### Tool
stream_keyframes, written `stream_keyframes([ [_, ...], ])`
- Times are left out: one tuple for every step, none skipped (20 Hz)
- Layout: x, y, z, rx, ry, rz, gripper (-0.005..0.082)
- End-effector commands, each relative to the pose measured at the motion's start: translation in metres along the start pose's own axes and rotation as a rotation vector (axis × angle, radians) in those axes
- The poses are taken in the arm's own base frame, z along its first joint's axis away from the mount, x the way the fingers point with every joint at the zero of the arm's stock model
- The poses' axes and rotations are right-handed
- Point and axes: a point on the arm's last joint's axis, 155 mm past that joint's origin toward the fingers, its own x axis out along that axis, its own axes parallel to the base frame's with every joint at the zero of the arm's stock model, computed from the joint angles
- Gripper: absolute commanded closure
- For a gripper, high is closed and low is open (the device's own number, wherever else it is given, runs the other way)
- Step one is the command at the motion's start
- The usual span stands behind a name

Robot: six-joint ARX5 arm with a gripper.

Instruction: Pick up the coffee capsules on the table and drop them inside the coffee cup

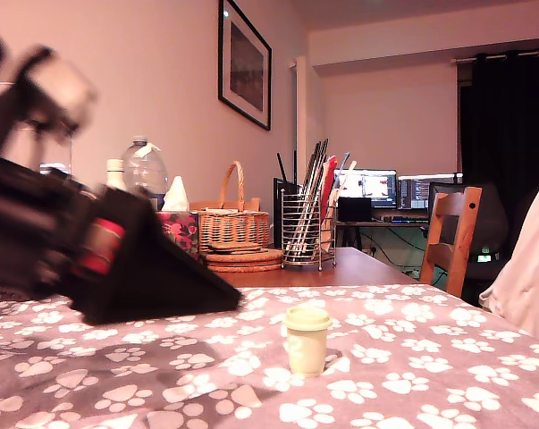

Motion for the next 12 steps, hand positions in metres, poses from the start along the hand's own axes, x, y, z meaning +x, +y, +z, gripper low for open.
stream_keyframes([
  [0.006,0.0,0.001,0.005,0.003,-0.006,0.0149],
  [0.008,0.0,0.002,0.004,0.005,-0.007,0.0149],
  [0.011,0.0,0.002,0.006,0.009,-0.009,0.0149],
  [0.014,0.0,0.001,0.006,0.013,-0.01,0.0148],
  [0.017,0.001,0.001,0.006,0.016,-0.004,0.0148],
  [0.019,0.003,0.0,0.006,0.021,0.005,0.0149],
  [0.021,0.004,0.0,0.005,0.023,0.007,0.0149],
  [0.024,0.005,-0.001,0.002,0.033,0.008,0.0148],
  [0.027,0.007,-0.003,-0.001,0.043,0.009,0.0149],
  [0.03,0.008,-0.003,-0.002,0.046,0.013,0.0149],
  [0.033,0.011,-0.003,-0.003,0.048,0.019,0.0149],
  [0.036,0.011,-0.003,-0.002,0.051,0.02,0.0149],
])
